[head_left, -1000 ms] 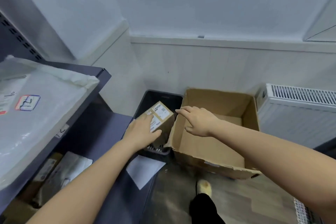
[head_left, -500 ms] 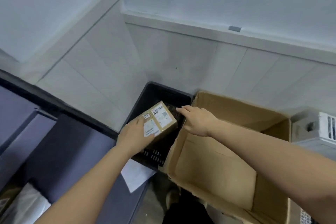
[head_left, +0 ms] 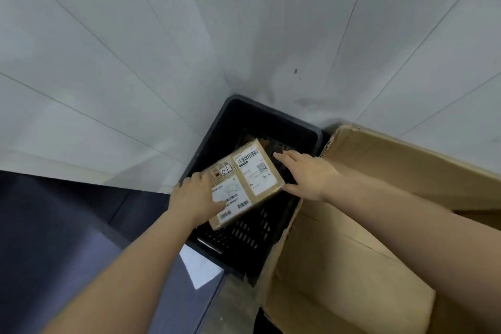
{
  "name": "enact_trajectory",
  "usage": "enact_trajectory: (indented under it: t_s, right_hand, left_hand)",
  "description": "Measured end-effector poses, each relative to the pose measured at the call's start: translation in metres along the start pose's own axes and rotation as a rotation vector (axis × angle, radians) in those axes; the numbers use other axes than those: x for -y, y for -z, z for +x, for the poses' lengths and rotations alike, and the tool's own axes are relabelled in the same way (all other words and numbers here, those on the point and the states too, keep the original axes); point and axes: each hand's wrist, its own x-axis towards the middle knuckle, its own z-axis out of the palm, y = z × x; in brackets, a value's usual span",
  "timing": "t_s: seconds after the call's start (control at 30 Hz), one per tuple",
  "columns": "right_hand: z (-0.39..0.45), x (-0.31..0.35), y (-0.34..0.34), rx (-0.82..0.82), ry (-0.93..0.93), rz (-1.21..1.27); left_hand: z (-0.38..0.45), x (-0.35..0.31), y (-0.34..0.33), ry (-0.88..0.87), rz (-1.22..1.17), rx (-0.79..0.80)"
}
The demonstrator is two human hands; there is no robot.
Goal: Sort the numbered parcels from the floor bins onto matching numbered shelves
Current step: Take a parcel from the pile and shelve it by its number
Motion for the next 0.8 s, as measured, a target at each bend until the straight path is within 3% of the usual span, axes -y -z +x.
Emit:
enact_trajectory:
  t_s: [0.27,0.43,0.6,0.8]
  right_hand:
    - [0.08,-0.024,-0.04,0.069,-0.001,0.021]
    - [0.113,-0.029,-0.051,0.136,-0.077,0.166]
    - [0.136,-0.032,-0.07,0.238,-0.137,0.321]
    - [0.152,-0.032,-0.088,0.319,-0.169,0.48]
  left_hand:
    - [0.069,0.015,-0.038,0.176,-0.06,0.07]
    - [0.093,0.019,-0.068,0.362,-0.311,0.124]
    - [0.113,0.027,-0.099,0.526,-0.715,0.159]
    - [0.125,0.027,-0.111,0.648,-0.972,0.075]
